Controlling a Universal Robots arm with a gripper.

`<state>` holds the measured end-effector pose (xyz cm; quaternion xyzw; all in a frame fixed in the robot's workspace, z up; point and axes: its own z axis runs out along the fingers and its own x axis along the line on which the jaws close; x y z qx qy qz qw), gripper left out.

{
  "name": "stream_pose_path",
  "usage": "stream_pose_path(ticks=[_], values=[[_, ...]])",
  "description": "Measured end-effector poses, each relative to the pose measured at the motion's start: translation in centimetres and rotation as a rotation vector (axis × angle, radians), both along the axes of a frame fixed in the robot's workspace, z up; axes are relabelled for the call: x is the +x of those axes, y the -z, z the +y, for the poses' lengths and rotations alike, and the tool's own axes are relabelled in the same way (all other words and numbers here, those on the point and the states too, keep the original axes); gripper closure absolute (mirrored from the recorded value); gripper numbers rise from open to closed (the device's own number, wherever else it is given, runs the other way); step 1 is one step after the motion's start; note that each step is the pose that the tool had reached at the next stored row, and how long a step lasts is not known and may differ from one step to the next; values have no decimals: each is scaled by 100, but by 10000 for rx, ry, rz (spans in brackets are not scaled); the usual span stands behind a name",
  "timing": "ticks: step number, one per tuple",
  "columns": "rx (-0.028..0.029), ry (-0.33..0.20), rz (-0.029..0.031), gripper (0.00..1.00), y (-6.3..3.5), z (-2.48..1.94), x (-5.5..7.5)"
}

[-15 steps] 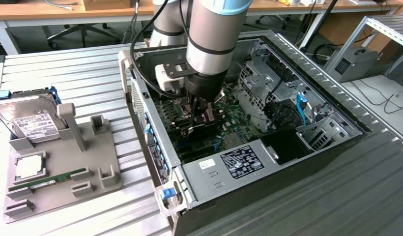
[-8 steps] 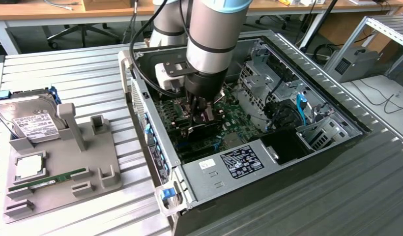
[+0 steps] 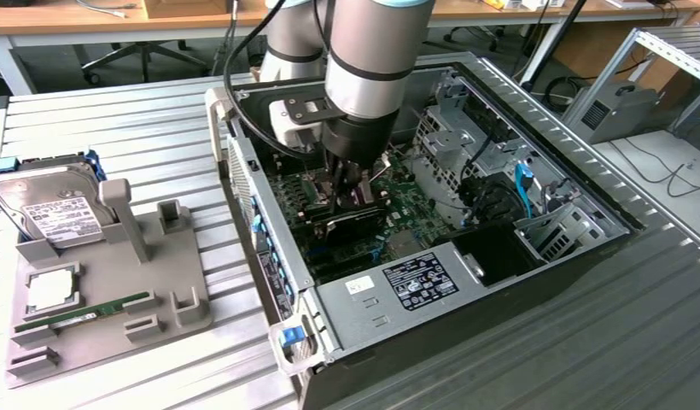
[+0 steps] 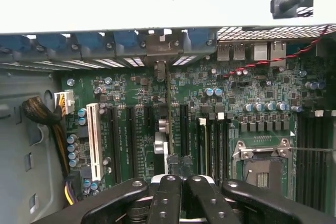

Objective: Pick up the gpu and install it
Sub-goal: 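Press down on the gpu until it lock into place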

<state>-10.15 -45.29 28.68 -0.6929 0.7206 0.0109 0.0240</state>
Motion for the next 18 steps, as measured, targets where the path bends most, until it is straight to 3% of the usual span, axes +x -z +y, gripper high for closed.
stream_pose_path(ticks=[9, 18], values=[[-44, 0, 0, 89, -231, 0, 0], [-54, 1, 0, 89, -234, 0, 58]])
